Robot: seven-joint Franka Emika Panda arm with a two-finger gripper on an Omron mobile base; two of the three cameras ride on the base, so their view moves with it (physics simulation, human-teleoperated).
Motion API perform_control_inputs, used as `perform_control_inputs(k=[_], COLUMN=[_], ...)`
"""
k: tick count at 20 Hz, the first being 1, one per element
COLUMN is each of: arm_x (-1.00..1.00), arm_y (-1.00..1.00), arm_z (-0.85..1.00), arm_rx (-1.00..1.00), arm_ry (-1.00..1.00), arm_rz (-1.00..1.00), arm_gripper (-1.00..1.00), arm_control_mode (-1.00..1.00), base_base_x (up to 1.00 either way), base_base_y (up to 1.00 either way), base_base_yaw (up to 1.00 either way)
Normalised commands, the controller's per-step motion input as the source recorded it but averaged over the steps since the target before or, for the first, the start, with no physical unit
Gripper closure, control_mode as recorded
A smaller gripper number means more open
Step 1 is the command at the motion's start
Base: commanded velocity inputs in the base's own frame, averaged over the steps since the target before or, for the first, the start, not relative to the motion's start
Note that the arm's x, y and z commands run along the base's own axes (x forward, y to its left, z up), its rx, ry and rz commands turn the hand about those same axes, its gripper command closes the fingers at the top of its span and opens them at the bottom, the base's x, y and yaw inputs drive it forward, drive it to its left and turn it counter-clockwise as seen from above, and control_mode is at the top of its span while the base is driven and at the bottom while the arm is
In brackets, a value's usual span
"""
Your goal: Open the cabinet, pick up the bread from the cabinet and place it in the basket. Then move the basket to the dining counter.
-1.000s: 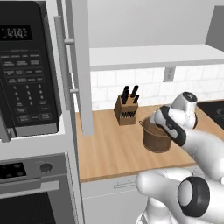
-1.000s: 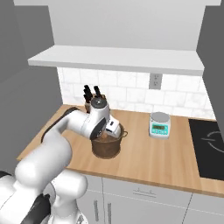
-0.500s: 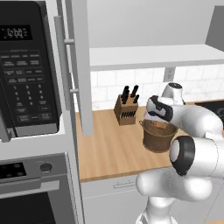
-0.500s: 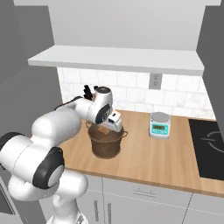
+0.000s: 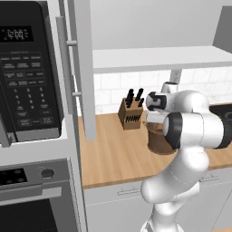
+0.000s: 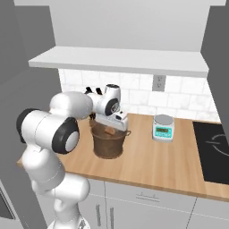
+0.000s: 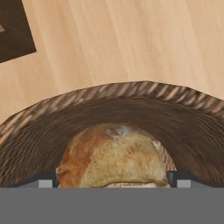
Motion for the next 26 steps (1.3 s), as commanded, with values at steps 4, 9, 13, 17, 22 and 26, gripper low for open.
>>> perform_control_inputs(k=[4,9,13,17,22,26], arm_x=[0.11,-0.01,-0.12,-0.29,-0.24,-0.1], arm_y=[-0.16,-0.07,0.02,0.0,0.0,0.0], arm_z=[-0.39,-0.35,-0.01,0.04,0.16,0.17], arm_rx=[0.0,0.0,0.0,-0.02,-0.09,-0.12], arm_ry=[0.03,0.0,0.0,-0.02,-0.01,0.0], arm_rz=[0.0,0.0,0.0,0.0,-0.01,-0.03], arm_gripper=[1.0,1.0,-1.0,-1.0,-1.0,-1.0], arm_control_mode=[-1.0,-1.0,-1.0,-1.0,-1.0,-1.0], base_base_x=[0.0,0.0,0.0,0.0,0.0,0.0], base_base_y=[0.0,0.0,0.0,0.0,0.0,0.0], base_base_yaw=[0.0,0.0,0.0,0.0,0.0,0.0])
